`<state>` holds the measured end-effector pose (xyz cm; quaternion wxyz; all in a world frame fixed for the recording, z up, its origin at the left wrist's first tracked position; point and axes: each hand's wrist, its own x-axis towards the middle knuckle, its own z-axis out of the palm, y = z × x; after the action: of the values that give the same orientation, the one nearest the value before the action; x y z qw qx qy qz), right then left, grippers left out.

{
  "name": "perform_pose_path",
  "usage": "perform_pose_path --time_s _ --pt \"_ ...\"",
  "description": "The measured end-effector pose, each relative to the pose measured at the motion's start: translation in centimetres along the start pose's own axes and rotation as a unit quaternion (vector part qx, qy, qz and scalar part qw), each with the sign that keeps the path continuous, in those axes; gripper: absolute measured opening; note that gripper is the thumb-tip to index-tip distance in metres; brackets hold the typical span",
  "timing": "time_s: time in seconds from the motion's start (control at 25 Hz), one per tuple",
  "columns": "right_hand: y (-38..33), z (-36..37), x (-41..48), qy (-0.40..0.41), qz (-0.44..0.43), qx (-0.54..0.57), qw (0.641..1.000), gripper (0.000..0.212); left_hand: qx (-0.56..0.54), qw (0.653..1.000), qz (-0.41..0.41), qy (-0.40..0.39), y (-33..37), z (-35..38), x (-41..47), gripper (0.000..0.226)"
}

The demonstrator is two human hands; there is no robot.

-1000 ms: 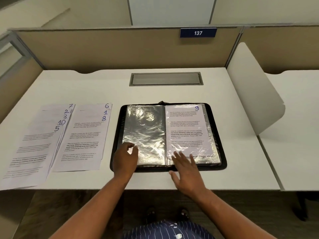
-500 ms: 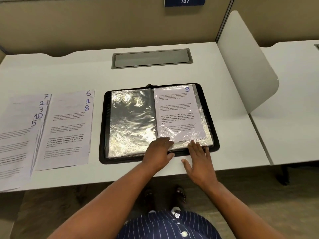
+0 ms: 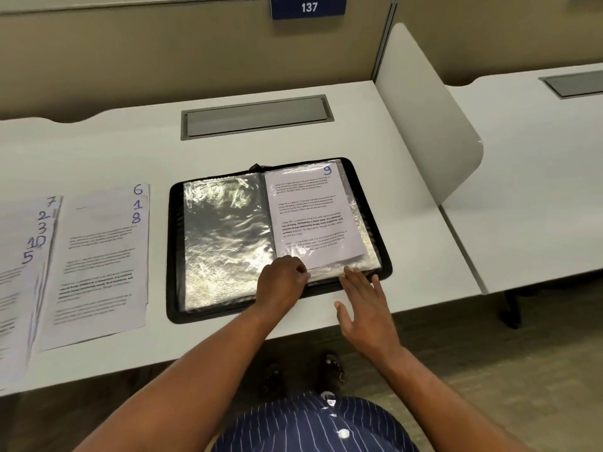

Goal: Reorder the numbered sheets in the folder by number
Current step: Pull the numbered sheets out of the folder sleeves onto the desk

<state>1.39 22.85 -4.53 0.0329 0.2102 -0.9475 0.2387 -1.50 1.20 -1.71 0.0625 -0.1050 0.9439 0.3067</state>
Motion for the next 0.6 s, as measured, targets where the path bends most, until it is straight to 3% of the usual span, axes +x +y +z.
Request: perform_pose_path --time_s 0.28,0.44,0.6 --pt "-2.1 1.1 1.0 -0.030 -0.082 0.004 0.996 0.053 -0.050 0.998 -0.037 0.017 0.0 0.0 -0.6 0.021" --pt "-3.0 1.4 2.6 -0.067 -0.073 -0.032 0.995 0.058 -0.062 0.997 -0.036 0.037 0.2 0.0 -1.2 0.020" --pt "-3.2 1.3 5.0 -0.159 -0.031 -0.092 0.982 0.074 -0.067 0.995 -0.026 0.068 0.2 0.2 -2.0 0.017"
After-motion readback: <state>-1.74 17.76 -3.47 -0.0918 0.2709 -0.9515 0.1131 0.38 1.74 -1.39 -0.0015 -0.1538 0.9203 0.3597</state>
